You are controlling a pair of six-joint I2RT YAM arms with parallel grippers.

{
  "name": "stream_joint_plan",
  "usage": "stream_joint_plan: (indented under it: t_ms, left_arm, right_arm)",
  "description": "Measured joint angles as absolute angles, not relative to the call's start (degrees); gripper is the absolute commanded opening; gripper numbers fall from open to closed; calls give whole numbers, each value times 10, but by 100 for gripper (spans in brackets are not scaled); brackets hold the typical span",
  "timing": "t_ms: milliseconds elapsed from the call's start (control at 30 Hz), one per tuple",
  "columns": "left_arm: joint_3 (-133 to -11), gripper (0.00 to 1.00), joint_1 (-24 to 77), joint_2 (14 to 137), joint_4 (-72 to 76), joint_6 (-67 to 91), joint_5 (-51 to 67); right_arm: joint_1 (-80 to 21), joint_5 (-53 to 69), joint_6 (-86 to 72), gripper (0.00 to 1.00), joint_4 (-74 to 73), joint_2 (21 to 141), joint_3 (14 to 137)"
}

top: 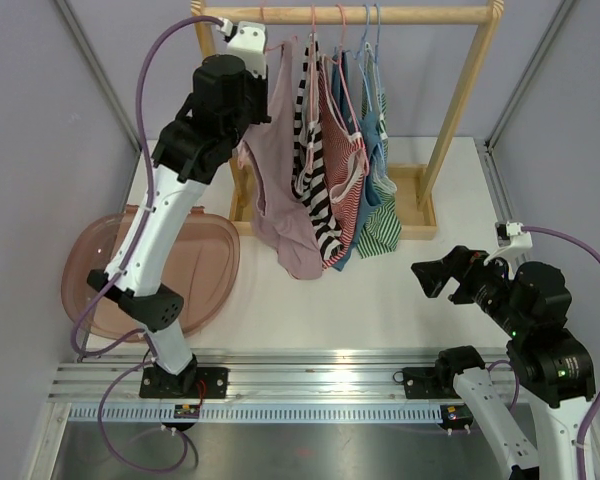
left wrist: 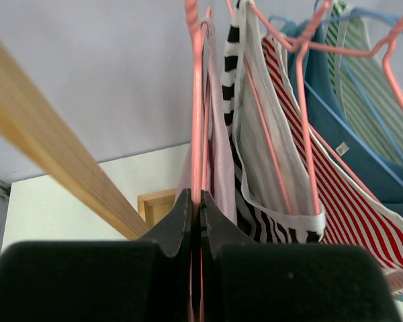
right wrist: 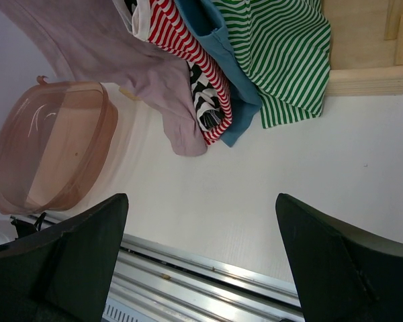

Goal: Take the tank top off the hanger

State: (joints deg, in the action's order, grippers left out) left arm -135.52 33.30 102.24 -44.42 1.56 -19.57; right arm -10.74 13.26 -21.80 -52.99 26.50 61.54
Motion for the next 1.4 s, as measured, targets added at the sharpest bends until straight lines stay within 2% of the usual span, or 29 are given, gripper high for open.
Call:
stream_joint_plan:
  t_ms: [333,500,900,1067,1200,1400]
  left_arm:
    - [-1308,0,339,893,-449,70,-216]
    - [-1240,0,345,797,-480,104,-182]
    - [-1085,0,349,500,-519,166,88]
    - [-954,0,349,397,-490,201,180]
    - [-825,0,349,364,-460,229,233]
    - [-675,0,349,359,-416,273,273]
  right_arm:
    - [-107,141,-223,99,-530,262,616]
    - [-107,152,-226,99,-525,262,619]
    - [-107,207,-262,100,-461,249,622]
    - [-107,270,-305,100,-391,237,601]
    - [-107,332,-355,100,-317,240,568]
    - [-107,350,-391,91,-263,305,547]
